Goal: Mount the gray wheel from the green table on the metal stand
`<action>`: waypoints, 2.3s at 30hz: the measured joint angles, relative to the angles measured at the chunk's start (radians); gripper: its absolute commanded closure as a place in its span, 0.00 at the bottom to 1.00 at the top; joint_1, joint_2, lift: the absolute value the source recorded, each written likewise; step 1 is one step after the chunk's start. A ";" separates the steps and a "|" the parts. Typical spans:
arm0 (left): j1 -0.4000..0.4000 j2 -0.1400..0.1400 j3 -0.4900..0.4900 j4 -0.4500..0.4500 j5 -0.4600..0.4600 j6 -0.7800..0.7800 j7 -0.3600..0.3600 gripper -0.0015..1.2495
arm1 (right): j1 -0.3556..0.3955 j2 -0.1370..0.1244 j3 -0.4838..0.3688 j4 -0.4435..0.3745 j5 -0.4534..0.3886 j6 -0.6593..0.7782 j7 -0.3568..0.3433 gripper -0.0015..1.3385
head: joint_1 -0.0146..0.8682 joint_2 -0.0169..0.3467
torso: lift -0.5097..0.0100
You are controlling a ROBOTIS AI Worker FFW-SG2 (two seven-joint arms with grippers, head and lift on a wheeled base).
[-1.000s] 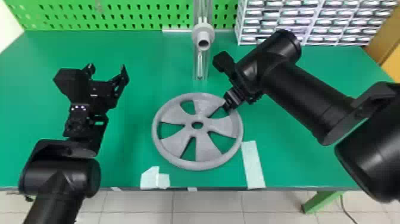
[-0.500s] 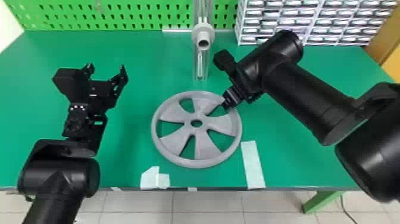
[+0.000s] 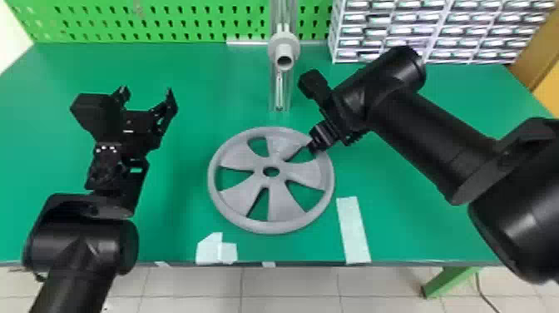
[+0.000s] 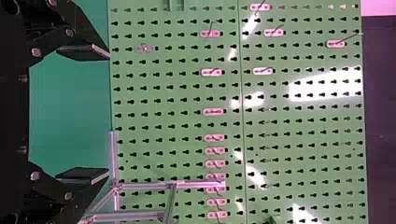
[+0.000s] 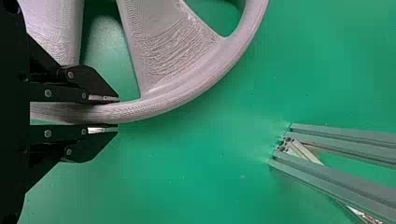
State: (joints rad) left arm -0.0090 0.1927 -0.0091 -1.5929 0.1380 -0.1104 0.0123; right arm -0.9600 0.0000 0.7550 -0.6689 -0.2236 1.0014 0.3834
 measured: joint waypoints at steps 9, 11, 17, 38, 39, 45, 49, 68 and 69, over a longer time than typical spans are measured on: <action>0.015 0.001 0.018 -0.016 0.002 0.002 0.001 0.30 | 0.024 0.000 -0.011 -0.060 -0.008 0.017 0.000 0.81 | 1.00 0.19 | 0.79; 0.018 0.001 0.022 -0.020 0.004 0.005 0.001 0.30 | 0.033 0.000 -0.012 -0.087 -0.008 0.027 0.000 0.81 | 1.00 0.19 | 0.79; 0.027 0.001 0.035 -0.034 0.011 0.011 0.002 0.30 | 0.067 0.000 -0.024 -0.201 0.000 0.066 0.000 0.81 | 1.00 0.19 | 0.79; 0.045 0.001 0.069 -0.054 0.039 0.014 0.011 0.30 | 0.241 -0.061 -0.203 -0.535 0.115 0.126 0.000 0.81 | 1.00 0.19 | 0.79; 0.046 0.001 0.071 -0.055 0.040 0.014 0.012 0.30 | 0.250 -0.064 -0.210 -0.552 0.121 0.127 0.000 0.81 | 1.00 0.19 | 0.79; 0.068 0.001 0.078 -0.080 0.043 0.014 0.030 0.30 | 0.316 -0.082 -0.265 -0.663 0.142 0.130 -0.025 0.81 | 1.00 0.19 | 0.79; 0.090 0.001 0.078 -0.107 0.044 0.014 0.036 0.30 | 0.359 -0.091 -0.301 -0.728 0.146 0.128 -0.046 0.81 | 1.00 0.19 | 0.79; 0.251 0.000 0.018 -0.327 0.057 0.018 0.182 0.31 | 0.573 -0.094 -0.427 -0.924 0.150 -0.012 -0.079 0.81 | 1.00 0.19 | 0.79; 0.255 0.000 0.015 -0.332 0.058 0.018 0.187 0.31 | 0.585 -0.094 -0.432 -0.931 0.149 -0.025 -0.080 0.81 | 1.00 0.19 | 0.79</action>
State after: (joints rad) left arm 0.2459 0.1931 0.0059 -1.9250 0.1957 -0.0921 0.1997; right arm -0.3754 -0.0936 0.3233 -1.5995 -0.0744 0.9768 0.3038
